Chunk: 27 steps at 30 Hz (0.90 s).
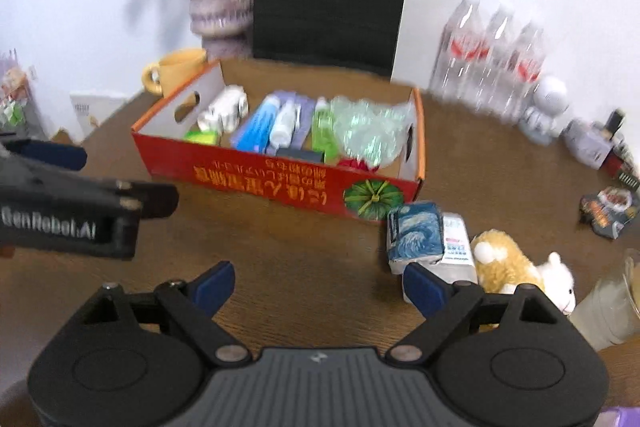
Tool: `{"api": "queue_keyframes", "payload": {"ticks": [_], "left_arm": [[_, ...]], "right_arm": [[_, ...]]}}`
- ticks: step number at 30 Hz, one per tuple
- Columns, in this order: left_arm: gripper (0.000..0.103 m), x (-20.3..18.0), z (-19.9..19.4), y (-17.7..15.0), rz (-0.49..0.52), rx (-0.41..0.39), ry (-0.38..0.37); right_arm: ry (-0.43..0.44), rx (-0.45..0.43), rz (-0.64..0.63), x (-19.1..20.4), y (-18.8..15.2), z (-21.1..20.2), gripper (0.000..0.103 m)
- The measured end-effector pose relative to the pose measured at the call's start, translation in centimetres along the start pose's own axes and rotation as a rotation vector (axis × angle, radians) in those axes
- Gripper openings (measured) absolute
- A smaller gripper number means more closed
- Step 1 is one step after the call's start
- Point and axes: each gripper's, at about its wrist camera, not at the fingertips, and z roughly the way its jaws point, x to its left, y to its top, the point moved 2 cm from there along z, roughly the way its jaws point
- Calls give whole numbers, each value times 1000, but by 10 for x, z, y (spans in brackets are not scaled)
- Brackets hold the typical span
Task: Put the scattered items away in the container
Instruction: 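Lift both tools out of the box and back from it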
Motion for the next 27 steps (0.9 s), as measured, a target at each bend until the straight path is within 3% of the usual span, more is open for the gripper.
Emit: {"api": "queue_keyframes", "payload": {"ticks": [2,4,7,12,16,27], "left_arm": [[103,2,-14,-20,1,-102,6],[103,9,-24,-45,0,-183,21],[103,17,-25,-87,-45,-221,54],[103,28,0,-124,-112,-140,102],[103,30,14,-133,-117,-98,130],[103,13,32,-141,-46,-32,80]], "right_arm": [[-3,-92,-1,7,-19,-10,92],[8,-141,-1,10,-44,-13,102],[23,-144,-41,16,-74,-4,103],[35,-77,38,14,-101,21,103],[0,-66,93,11,-112,30,103],[-27,-82,106,4,-119,33,103]]}}
